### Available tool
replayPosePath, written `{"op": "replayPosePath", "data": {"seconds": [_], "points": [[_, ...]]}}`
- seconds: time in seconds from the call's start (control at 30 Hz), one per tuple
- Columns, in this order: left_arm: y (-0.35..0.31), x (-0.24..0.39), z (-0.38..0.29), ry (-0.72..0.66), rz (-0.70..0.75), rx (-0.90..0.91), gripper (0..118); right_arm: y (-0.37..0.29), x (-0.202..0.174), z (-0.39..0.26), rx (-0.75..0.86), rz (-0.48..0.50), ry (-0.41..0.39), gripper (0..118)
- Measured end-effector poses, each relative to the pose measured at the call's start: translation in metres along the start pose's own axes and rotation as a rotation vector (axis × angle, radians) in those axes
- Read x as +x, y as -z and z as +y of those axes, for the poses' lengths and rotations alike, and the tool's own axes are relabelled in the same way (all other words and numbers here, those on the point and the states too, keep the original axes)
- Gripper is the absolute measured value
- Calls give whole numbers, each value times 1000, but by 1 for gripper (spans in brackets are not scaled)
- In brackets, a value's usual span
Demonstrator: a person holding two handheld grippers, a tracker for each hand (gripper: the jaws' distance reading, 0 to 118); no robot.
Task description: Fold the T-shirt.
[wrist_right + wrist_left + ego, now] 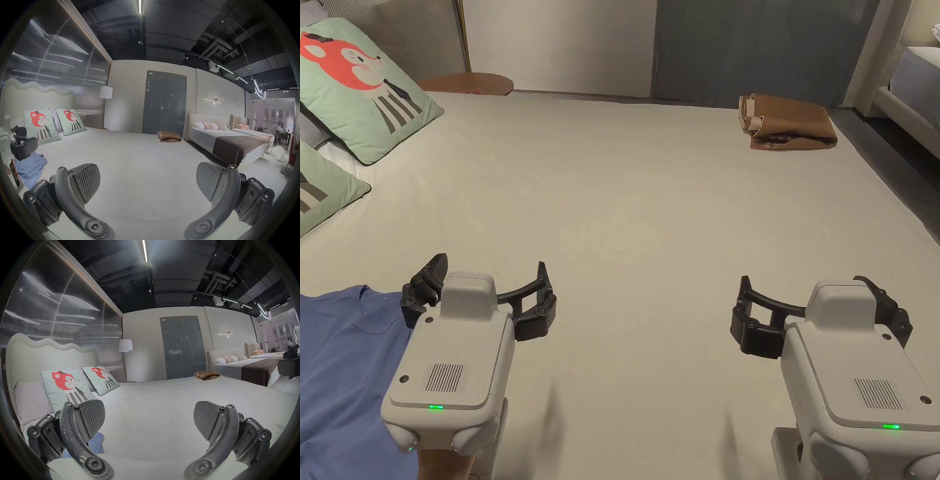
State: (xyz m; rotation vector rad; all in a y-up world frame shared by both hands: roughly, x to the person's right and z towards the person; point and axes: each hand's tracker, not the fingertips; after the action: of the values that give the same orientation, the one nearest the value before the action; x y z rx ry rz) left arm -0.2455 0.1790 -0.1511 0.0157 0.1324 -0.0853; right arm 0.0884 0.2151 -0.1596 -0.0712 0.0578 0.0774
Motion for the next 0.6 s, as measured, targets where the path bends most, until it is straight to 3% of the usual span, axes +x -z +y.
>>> {"op": "replayPosePath", "data": {"seconds": [0.6], "points": [[2,1,-1,6,-6,-4,109,0,1,0,3,-1,-1,118]]}}
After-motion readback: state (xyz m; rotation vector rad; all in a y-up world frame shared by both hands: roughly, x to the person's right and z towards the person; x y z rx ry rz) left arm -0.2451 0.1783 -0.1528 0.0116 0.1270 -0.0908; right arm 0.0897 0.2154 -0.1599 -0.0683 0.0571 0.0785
